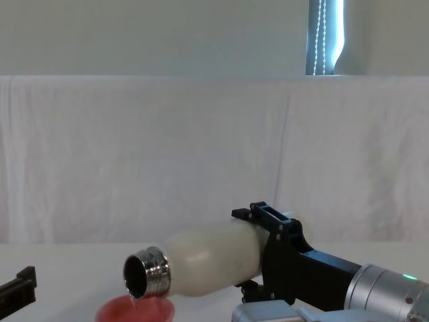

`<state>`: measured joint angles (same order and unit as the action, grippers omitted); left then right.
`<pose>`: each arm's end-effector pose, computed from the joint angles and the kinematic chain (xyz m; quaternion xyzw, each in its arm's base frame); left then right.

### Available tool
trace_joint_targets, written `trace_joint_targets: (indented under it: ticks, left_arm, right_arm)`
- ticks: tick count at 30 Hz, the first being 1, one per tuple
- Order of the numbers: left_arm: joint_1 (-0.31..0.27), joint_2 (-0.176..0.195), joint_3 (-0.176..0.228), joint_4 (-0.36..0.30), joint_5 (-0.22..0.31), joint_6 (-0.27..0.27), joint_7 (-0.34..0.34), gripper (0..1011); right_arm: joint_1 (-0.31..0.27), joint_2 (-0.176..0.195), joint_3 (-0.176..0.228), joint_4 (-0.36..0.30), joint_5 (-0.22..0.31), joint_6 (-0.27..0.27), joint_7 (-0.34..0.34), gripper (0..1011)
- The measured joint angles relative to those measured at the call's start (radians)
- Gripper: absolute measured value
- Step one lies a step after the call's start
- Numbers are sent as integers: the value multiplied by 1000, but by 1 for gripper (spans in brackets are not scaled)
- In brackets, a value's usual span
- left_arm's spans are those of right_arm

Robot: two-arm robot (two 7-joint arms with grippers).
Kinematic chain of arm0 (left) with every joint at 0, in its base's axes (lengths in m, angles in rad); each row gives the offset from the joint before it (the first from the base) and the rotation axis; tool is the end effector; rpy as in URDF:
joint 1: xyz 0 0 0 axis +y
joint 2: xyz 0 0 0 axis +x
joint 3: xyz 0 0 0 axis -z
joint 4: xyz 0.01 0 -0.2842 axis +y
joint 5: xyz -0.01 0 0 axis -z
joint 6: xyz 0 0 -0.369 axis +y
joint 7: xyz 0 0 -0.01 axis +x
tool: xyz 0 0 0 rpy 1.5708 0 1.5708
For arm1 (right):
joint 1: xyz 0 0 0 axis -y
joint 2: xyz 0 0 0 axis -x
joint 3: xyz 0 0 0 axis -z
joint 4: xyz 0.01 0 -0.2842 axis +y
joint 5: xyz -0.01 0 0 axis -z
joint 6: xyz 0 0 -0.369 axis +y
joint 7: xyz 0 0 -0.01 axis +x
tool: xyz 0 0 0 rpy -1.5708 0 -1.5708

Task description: Grasp the thermos with one hand and pour water into the cup lid.

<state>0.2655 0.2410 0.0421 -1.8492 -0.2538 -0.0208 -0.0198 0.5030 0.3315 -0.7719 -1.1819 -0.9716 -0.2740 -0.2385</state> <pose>0.3143 0.0299 -0.2800 -0.0174 0.0064 0.6616 0.7496 0.4607 0.0953 -0.3097 -0.2396 -0.6404 -0.3030 0.6638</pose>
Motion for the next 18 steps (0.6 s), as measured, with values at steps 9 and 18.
trace_joint_targets:
  ticks: [9, 18]
  left_arm:
    - [0, 0, 0, 0, 0, 0, 0, 1001]
    - [0, 0, 0, 0, 0, 0, 0, 1001]
  right_arm:
    - [-2, 2, 2, -1, 0, 2, 0, 951]
    - [-2, 3, 2, -1, 0, 2, 0, 951]
